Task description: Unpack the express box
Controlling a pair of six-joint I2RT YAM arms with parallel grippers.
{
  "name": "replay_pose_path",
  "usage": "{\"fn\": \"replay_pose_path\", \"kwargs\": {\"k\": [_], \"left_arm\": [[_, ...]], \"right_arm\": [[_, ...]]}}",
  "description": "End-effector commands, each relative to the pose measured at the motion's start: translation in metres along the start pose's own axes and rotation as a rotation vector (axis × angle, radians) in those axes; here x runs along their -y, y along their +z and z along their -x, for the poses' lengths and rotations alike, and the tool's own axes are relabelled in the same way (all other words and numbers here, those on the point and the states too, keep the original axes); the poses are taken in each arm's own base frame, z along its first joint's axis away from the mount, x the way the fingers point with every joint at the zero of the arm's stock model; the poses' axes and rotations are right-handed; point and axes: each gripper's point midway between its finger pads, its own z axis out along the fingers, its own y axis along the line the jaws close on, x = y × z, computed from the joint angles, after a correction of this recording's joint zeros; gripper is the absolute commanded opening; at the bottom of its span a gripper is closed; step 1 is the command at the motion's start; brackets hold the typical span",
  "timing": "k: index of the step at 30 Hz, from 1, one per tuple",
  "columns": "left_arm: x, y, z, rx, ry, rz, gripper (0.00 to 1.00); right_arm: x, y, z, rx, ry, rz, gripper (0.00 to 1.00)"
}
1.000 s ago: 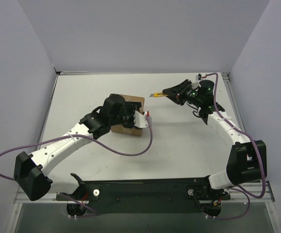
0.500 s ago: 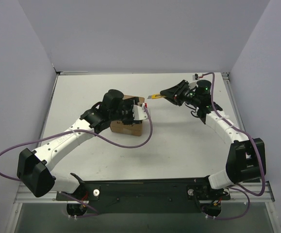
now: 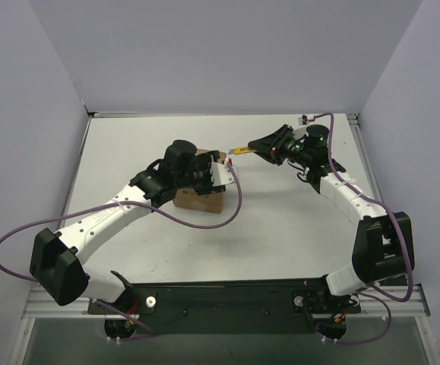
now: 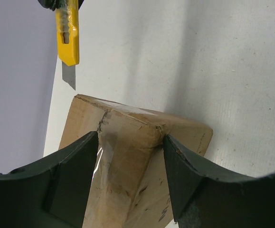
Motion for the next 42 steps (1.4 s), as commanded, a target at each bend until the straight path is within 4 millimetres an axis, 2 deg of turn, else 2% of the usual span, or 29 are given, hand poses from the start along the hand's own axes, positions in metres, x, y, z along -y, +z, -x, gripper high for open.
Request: {"fn": "replay_pose_path", "kwargs": {"k": [1,13,22,31,42], "left_arm": [[-0.023,-0.001,0.029,0.08,-0.004,0.068,0.67],[-0.028,0.007,0.03,0.074,-0.026,0.121,0.67],[-0.018,0.0,0.023,0.056,-0.032,0.103,0.67],[-0.018,0.002,0.022,0.058,-0.038,0.106,0.67],[-0.017,0.003,0.021,0.058,-0.039,0.106,0.67]], "right_arm": [[-0.022,0.002,0.003,-0.012,-0.037,0.078,0.0],[-0.022,0.001,0.006,-0.013,-0.022,0.077,0.0],[-0.025,0.005,0.009,-0.013,-0.026,0.083,0.0],[-0.015,0.01,0.004,-0.042,-0.02,0.056,0.0],[-0.023,0.011,0.002,-0.053,-0.016,0.089,0.0]]}}
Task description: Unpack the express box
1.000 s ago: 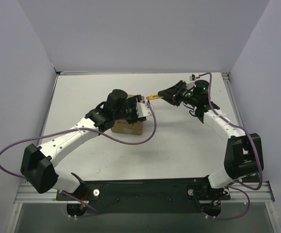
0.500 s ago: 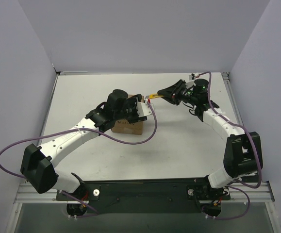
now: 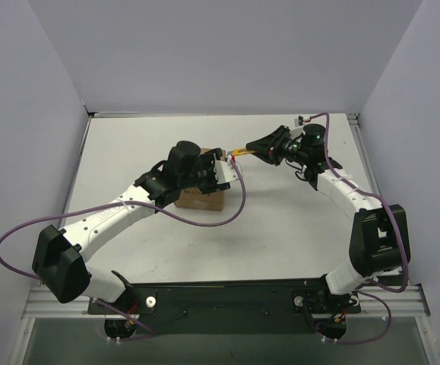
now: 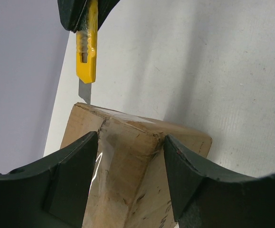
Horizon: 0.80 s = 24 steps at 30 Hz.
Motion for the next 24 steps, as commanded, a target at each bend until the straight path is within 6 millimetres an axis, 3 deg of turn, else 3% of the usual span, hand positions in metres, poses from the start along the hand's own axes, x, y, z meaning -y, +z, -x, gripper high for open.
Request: {"fn": "replay_pose_path", "kwargs": {"k": [1,24], "left_arm": [[-0.0119,-0.0062,0.0155,0.048,-0.002,0.048,0.67],[-0.0114,-0.007,0.0119,0.042,-0.01,0.057,0.67]], "right_arm": [[-0.0341,0.0009,0.0039,-0.007,-0.062,0.102,0.0],[-0.0292,0.0062,0.0013,-0.02,-0.08,0.077,0.0]]}}
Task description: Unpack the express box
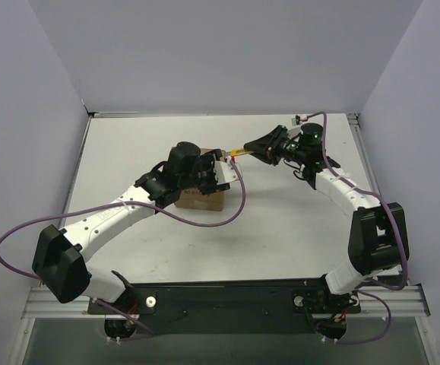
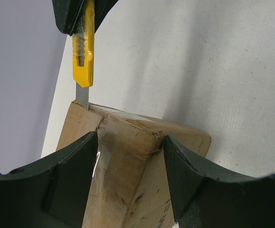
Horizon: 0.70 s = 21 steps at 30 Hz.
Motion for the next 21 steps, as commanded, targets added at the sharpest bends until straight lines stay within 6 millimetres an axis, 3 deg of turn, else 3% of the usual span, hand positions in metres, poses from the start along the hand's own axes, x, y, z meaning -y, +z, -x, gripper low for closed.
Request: {"fn": "replay_pose_path", "kwargs": {"k": [1,21], "left_arm": [[-0.014,-0.008,0.016,0.05,-0.004,0.057,0.67],[-0.015,-0.007,0.017,0.05,-0.008,0.055,0.67]], "right_arm": [[-0.027,0.002,0.006,0.002,-0.071,0.071,0.0],[-0.028,-0.001,0.017,0.03,-0.079,0.071,0.0]]}}
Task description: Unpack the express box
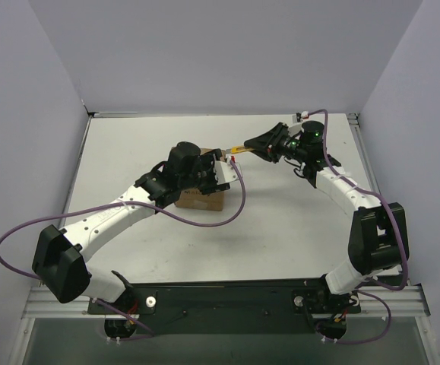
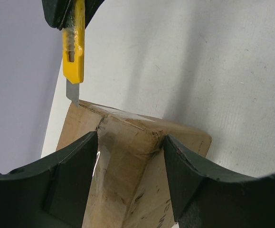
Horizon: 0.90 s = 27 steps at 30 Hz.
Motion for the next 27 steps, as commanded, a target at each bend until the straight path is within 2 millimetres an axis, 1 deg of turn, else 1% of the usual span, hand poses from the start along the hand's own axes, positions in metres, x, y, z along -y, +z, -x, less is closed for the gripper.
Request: {"fn": "replay_pose_path", "kwargs": {"k": [1,8,15,19,27], "left_arm": [[-0.014,-0.007,0.018,0.051,-0.006,0.052,0.67],[-0.015,-0.008,0.017,0.052,-0.01,0.061,0.67],[-0.016,-0.006,0.018,0.054,-0.008,0.06,0.67],[-0.014,-0.007,0.017,0.053,-0.016,0.059,0.67],[-0.014,-0.005,0.017,0.056,-0.019,0.053,0.67]], "right_arm": [[-0.019,-0.001,0.012,0.02,-0.063,0.056,0.0],[-0.018,-0.002,0.015,0.028,-0.071,0.047,0.0],[-0.01,-0.002,0.013,0.018,-0.067,0.028,0.0],[-0.015,-0.004,0.015,0.028,-0.08,0.044,0.0],[-0.008,0.0,0.017,0.031,-0.077,0.023,0.0]]}}
